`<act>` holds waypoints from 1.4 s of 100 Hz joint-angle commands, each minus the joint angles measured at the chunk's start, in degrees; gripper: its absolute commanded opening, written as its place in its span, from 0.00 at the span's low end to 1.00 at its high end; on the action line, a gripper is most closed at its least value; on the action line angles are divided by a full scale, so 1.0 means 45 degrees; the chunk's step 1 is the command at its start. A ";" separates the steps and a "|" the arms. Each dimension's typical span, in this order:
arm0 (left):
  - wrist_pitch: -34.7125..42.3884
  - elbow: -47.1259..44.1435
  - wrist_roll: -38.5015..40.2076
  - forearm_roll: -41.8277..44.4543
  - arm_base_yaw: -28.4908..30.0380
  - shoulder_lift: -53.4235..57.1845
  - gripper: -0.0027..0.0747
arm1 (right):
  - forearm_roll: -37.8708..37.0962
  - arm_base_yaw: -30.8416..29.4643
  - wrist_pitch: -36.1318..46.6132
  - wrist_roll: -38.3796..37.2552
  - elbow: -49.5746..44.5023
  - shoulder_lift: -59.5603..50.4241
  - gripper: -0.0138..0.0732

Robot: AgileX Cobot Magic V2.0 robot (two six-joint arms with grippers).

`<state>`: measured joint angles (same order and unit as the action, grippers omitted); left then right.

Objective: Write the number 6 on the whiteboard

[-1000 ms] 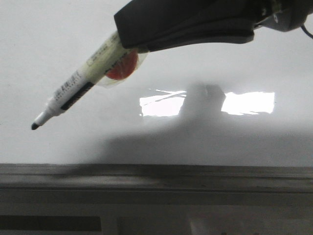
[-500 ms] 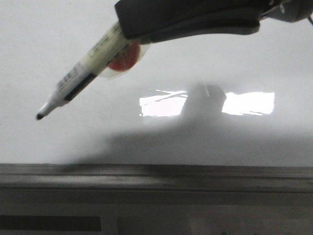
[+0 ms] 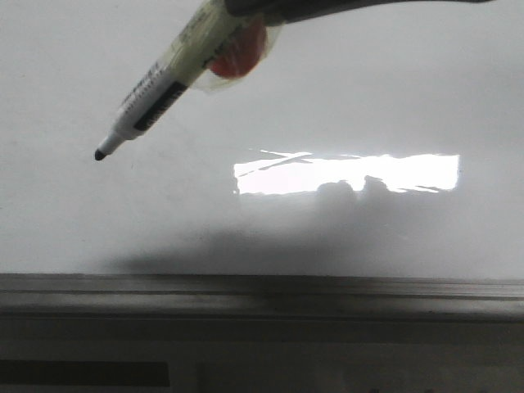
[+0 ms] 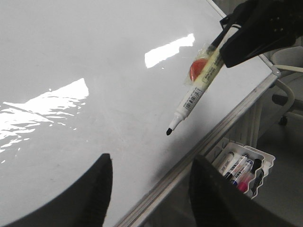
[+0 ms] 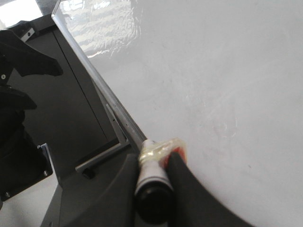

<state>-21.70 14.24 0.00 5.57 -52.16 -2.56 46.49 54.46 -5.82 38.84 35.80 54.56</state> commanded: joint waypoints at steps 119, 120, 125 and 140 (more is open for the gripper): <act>0.1385 0.0370 0.0122 0.0856 -0.0100 -0.0151 0.45 | -0.1688 -0.2279 0.2931 -0.1968 0.2021 0.1243 0.09; 0.1385 0.0370 0.0122 0.0884 -0.0100 -0.0151 0.45 | -0.1684 -0.2330 0.2931 -0.1915 0.2058 0.1279 0.09; 0.1385 0.0370 0.0122 0.0884 -0.0100 -0.0151 0.44 | -0.1713 -0.2709 0.2931 -0.1845 0.2292 0.1504 0.09; 0.1385 0.0370 0.0122 0.0856 -0.0100 -0.0151 0.40 | -0.1713 -0.3179 0.2399 -0.1845 0.2450 0.2269 0.09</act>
<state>-20.28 14.24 0.00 9.13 -52.16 -2.56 39.85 40.99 4.25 29.66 44.66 63.97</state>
